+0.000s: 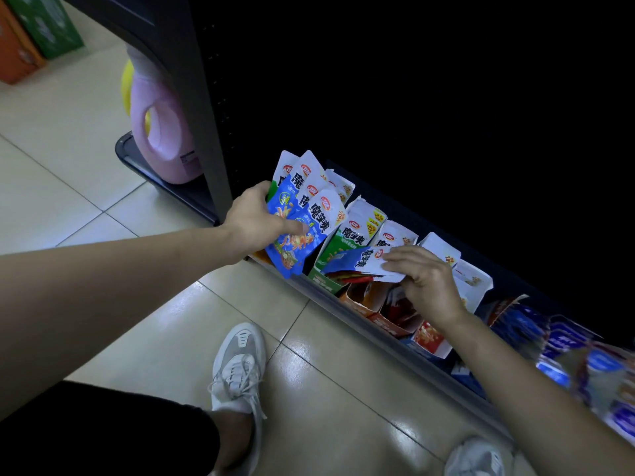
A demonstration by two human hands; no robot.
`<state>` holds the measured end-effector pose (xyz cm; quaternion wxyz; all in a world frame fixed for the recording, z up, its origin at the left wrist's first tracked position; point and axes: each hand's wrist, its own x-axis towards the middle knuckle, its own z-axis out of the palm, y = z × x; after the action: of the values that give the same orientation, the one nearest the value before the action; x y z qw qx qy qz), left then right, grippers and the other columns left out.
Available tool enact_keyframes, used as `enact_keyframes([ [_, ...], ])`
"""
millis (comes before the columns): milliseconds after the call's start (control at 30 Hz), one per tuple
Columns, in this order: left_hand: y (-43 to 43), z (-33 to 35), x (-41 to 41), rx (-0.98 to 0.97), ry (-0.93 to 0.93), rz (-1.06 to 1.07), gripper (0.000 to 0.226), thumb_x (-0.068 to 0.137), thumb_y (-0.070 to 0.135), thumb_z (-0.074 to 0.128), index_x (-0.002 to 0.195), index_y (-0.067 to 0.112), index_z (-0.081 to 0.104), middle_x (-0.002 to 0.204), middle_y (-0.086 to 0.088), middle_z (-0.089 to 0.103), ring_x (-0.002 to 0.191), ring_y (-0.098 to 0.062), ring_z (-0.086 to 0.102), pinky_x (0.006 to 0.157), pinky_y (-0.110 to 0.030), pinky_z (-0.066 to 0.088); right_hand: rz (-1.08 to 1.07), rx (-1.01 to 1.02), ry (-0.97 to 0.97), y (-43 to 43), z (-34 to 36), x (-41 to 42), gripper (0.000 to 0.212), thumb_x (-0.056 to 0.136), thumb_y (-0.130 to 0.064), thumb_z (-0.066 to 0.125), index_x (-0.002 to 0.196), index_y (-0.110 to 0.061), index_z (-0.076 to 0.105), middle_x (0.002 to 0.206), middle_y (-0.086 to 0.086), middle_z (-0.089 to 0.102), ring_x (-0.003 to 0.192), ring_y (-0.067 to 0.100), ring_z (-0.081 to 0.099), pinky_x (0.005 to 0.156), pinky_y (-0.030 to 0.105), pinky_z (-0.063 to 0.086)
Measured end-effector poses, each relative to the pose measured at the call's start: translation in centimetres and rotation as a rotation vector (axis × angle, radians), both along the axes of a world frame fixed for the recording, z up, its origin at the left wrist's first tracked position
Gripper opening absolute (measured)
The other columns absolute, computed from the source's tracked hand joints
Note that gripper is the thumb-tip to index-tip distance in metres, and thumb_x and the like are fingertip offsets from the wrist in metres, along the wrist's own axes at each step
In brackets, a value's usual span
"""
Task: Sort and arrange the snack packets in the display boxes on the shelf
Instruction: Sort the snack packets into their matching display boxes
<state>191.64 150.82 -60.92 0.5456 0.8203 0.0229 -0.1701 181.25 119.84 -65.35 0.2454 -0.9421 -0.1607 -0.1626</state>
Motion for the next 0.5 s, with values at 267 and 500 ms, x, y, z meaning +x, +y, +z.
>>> enact_keyframes([
  [267,-1.4,1.0,-0.4,-0.036,-0.049,-0.018,0.054,0.066,0.024,0.095,0.108,0.019,0.061,0.101,0.006,0.076,0.088,-0.017,0.075,0.084,-0.046,0.061,-0.189,0.225,0.11,-0.8,4.6,-2.3,0.029,0.082,0.011,0.072,0.097,-0.014,0.077,0.099,-0.004,0.072,0.098,0.004,0.064,0.093,0.018,0.05],
  [500,-3.1,1.7,-1.4,-0.049,-0.082,-0.004,0.053,0.062,0.026,0.096,0.103,0.024,0.063,0.096,0.007,0.076,0.087,-0.016,0.075,0.085,-0.047,0.061,-0.319,0.419,0.218,-4.0,8.7,-5.4,0.012,0.091,-0.016,0.068,0.103,-0.015,0.071,0.1,-0.002,0.072,0.095,0.008,0.069,0.084,0.022,0.055],
])
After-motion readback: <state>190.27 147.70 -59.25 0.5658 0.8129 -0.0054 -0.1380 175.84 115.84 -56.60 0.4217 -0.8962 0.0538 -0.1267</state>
